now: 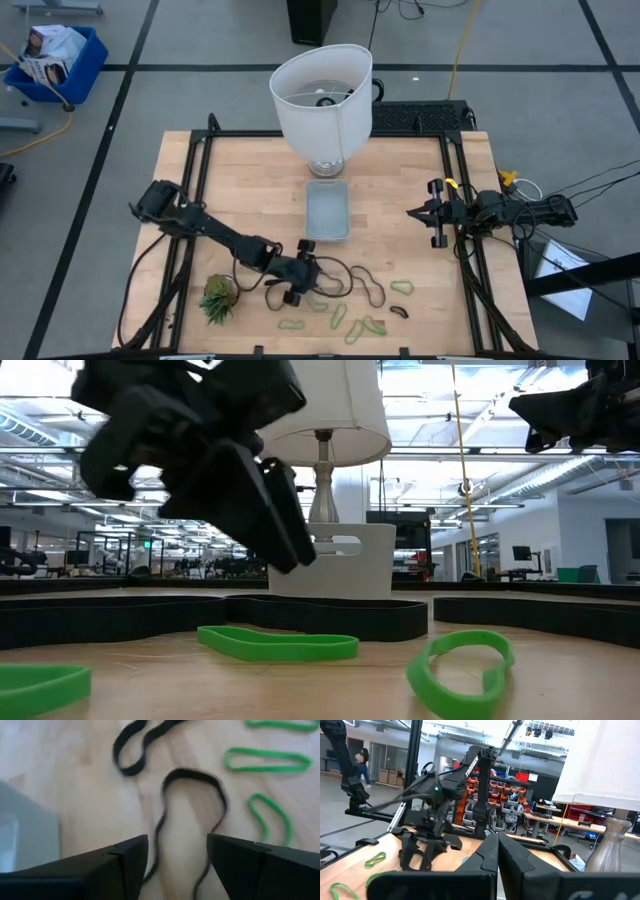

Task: Pick and place rubber bands into bin
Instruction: Put the black rubber band into the gray bin

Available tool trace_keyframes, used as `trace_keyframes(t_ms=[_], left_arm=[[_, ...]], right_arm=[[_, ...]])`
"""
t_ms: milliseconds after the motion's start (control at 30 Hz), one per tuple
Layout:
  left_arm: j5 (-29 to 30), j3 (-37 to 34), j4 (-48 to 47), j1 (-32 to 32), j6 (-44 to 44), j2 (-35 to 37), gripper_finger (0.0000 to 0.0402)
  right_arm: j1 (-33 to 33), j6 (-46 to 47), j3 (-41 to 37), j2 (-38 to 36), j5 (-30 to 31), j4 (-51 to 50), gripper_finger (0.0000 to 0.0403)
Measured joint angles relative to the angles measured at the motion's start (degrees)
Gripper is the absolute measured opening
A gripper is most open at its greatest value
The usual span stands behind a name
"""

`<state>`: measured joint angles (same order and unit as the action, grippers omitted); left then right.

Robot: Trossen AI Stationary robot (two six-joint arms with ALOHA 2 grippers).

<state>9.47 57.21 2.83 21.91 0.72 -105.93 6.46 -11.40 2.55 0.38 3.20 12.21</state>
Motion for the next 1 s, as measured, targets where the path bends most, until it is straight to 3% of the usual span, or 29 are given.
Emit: trace_keyframes(t_ms=[400,767,900,1000], left_arm=[[-1.9,0.0,-1.3,-2.7,2.0,0.0,0.0219],[-4.0,0.1,0.3,-3.3,0.6,-6.1,0.0215],[-4.3,0.1,0.5,-3.3,0.4,-6.2,0.0196],[-5.8,0.0,0.3,-3.1,1.1,-5.7,0.0156]], right_arm=[[0.0,-0.1,0.0,0.0,0.0,0.0,0.0000],[0.0,-0.4,0.0,0.1,0.1,-0.1,0.0000],[0.0,-0.4,0.0,0.1,0.2,-0.1,0.0000],[0.0,-0.4,0.0,0.1,0.2,0.0,0.0000]])
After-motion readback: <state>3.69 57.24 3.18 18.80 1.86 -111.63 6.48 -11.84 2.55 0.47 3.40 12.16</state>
